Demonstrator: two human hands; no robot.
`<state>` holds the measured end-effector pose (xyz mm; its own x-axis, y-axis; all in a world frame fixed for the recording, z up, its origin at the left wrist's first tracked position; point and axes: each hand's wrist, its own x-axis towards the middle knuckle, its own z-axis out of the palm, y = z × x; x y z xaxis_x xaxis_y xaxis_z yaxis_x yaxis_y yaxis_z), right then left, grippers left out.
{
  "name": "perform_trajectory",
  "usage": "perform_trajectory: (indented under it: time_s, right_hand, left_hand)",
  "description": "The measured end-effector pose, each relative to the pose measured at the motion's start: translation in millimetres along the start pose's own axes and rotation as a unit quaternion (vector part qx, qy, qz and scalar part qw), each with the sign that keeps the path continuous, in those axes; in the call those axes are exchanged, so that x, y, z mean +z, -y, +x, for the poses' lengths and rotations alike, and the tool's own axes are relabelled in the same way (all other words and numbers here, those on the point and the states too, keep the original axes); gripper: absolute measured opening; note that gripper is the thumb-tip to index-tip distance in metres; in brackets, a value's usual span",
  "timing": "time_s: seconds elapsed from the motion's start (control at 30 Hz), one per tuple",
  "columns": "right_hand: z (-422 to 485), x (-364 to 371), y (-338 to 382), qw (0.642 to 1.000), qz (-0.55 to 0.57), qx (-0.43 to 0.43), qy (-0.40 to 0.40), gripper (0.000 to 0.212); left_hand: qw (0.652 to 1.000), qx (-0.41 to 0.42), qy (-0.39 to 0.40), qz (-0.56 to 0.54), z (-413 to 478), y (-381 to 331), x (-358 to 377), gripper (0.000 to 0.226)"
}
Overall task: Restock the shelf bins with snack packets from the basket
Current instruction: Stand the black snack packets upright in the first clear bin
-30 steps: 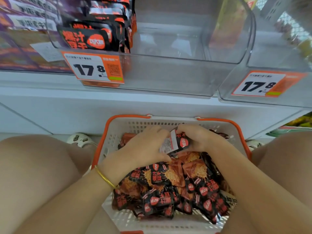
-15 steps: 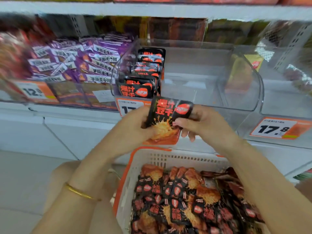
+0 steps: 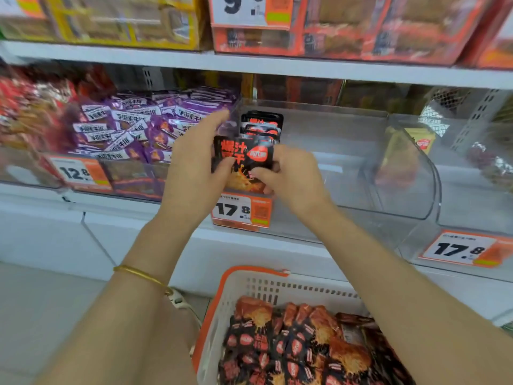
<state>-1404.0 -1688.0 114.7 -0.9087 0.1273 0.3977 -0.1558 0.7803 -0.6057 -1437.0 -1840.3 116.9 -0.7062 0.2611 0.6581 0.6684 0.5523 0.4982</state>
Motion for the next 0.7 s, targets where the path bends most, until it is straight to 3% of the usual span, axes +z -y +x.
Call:
perform_trajectory:
  time_s: [0.03,0.1,0.17,0.3,0.43,0.5,0.57,0.7]
  right_hand:
    - [-1,1,-2,0.999,-0.053,-0.006,0.001,0.021]
    - [-4,-1,-4,0.998,-0.055,0.003,0.011,0.025]
    - [-4,-2,-8,0.999,-0.027,0.009,0.026,0.022]
    - [2,-2,-12,0.994,-0.078,0.016,0.073,0.034]
    - [3,-1,-8,0.988,-0.013,0.061,0.141,0.031]
    - [6,-13,-10,0.967,0.087,0.132,0.2,0.029]
    - [11,-29,-13,0.918,0.241,0.24,0.204,0.029]
    - [44,-17,-30,0.848,0.312,0.41,0.125,0.076]
  left_hand:
    - [0.998,0.026,0.007,0.052,0,4,1,0.048]
    - [0.992,0.042,0.02,0.116,-1,14,4,0.034]
    - [0.989,0.047,0.029,0.139,-4,20,7,0.03]
    - [0.982,0.078,0.008,0.173,-7,23,10,0.02]
    - [0.977,0.063,0.008,0.203,-8,21,12,0.018]
    - [0.976,0.053,0.012,0.21,-7,20,10,0.019]
    - [0.974,0.051,0.027,0.219,-5,19,9,0.02]
    - [0.968,0.023,0.097,0.23,2,10,10,0.039]
